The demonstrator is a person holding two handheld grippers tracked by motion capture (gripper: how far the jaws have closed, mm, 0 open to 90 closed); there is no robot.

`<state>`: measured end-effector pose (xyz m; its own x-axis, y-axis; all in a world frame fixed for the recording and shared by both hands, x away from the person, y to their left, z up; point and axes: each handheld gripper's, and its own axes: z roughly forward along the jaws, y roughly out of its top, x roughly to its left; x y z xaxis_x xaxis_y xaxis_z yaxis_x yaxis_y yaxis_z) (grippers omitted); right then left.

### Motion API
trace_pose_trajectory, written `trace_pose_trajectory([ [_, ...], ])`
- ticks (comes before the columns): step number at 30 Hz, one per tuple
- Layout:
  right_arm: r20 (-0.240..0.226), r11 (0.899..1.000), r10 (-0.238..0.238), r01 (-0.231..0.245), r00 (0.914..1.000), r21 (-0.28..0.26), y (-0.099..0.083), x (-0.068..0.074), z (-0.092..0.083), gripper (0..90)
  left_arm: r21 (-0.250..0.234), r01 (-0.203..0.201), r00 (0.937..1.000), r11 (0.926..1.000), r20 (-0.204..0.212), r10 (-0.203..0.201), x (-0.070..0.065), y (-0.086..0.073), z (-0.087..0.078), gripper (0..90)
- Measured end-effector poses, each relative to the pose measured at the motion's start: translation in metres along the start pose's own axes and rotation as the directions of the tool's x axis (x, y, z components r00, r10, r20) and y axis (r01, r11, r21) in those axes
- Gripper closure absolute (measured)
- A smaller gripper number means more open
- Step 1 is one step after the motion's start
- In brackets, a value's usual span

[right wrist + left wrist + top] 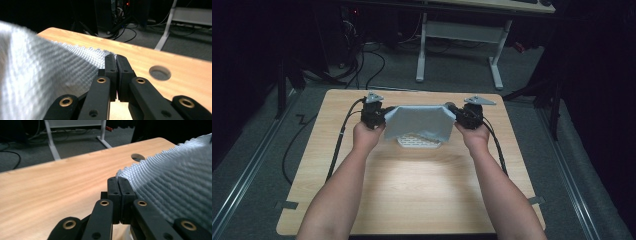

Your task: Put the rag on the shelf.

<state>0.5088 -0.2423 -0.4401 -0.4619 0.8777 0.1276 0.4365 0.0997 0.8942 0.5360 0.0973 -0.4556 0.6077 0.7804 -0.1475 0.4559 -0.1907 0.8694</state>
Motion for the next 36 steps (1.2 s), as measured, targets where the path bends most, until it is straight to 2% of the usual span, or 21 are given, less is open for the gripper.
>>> trace_pose_trajectory([
  [5,0.003,1.0,0.021,-0.021,0.9998,0.017,-0.011,-0.001,0.002,89.0,0.026,0.005,1.0,0.9996,-0.007,-0.005,-0.002,-0.011,0.005,89.9],
  [9,0.004,0.999,0.021,-0.021,0.9998,0.027,-0.014,-0.002,0.003,88.7,0.023,0.018,0.9998,0.9996,-0.004,-0.018,-0.003,-0.016,0.005,89.5],
  [18,0.009,0.999,0.023,-0.023,0.9997,0.037,-0.016,-0.002,0.006,84.0,0.032,-0.024,0.9995,0.9992,-0.022,0.024,-0.011,-0.016,0.005,87.0],
  [20,0.013,0.999,0.02,-0.02,0.9997,0.034,-0.016,-0.002,0.007,78.1,0.034,-0.02,0.9991,0.9992,-0.036,0.021,-0.011,-0.016,0.004,82.1],
  [25,0.036,1.0,-0.006,0.004,0.9993,0.031,-0.014,-0.003,0.004,73.4,0.018,0.019,0.9983,0.9996,-0.056,-0.018,-0.004,-0.012,-0.002,69.8],
  [31,0.046,1.0,-0.004,0.003,0.9989,0.009,-0.008,-0.008,-0.006,69.0,0.005,0.019,0.9962,0.9998,-0.085,-0.019,0.0,-0.008,-0.011,61.2],
  [36,0.083,1.0,-0.02,0.02,0.9963,-0.002,-0.004,-0.01,-0.014,63.3,0.003,0.025,0.9939,0.9997,-0.107,-0.025,0.003,-0.005,-0.019,51.9],
])
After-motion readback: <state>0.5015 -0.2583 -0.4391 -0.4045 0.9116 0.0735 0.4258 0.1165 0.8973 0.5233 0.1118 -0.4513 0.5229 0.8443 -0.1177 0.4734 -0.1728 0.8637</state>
